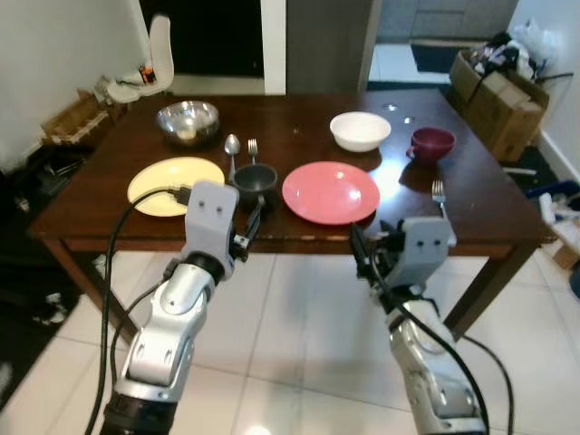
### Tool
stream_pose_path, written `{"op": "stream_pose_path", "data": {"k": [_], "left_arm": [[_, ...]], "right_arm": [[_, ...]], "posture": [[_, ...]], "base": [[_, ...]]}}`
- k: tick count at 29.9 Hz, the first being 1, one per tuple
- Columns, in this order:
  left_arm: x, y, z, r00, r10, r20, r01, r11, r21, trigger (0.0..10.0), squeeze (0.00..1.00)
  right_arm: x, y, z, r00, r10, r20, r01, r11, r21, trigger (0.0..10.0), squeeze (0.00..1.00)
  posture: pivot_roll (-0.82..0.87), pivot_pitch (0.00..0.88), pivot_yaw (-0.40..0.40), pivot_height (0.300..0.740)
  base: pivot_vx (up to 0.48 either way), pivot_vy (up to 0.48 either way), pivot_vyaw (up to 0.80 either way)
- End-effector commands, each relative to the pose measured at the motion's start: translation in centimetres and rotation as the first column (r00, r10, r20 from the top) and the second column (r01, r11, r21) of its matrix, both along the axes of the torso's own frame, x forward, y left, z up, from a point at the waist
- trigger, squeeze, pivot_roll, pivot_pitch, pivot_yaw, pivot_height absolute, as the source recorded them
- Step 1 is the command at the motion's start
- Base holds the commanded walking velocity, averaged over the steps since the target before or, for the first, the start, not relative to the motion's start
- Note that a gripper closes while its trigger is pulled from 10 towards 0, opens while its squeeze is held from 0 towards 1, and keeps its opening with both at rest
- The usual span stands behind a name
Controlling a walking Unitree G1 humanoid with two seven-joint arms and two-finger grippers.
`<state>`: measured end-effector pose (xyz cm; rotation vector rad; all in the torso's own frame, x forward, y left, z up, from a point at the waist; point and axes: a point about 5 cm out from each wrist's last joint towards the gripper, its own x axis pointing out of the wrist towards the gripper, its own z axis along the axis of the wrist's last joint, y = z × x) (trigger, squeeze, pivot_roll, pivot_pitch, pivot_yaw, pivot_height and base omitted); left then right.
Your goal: Setting the table
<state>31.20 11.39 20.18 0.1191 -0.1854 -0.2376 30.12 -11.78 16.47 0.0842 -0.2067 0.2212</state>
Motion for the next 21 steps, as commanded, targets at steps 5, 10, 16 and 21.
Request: {"op": "stream_pose_path", "data": {"k": [5,10,16,21], "left_arm": [[0.0,0.6,-0.5,1.000,0.019,-0.018,-0.019,1.000,0.013,10.0,0.00],[0.1,0.7,-0.4,1.000,0.020,-0.014,-0.020,1.000,0.016,10.0,0.00],[0.1,0.8,-0.2,1.000,0.024,-0.009,-0.024,1.000,0.017,10.0,0.00],[0.0,1.0,0.0,1.000,0.022,-0.012,-0.022,1.000,-0.004,10.0,0.00]], "right_arm": [[-0.5,3.7,-1.1,0.972,0.225,-0.071,-0.224,0.974,0.024,10.0,0.00],[-0.9,5.8,-2.1,0.930,0.350,-0.111,-0.352,0.936,-0.001,10.0,0.00],[-0.9,7.0,-3.0,0.906,0.399,-0.145,-0.410,0.910,-0.058,10.0,0.00],[-1.1,7.5,-3.2,0.896,0.420,-0.146,-0.436,0.895,-0.096,10.0,0.00]], "posture": [[0.00,0.000,0.094,0.740],[0.01,0.000,0.094,0.740],[0.02,0.000,0.096,0.740],[0.02,0.000,0.097,0.740]], "base": [[0.480,0.000,0.00],[0.480,0.000,0.00],[0.480,0.000,0.00],[0.136,0.000,0.00]]}}
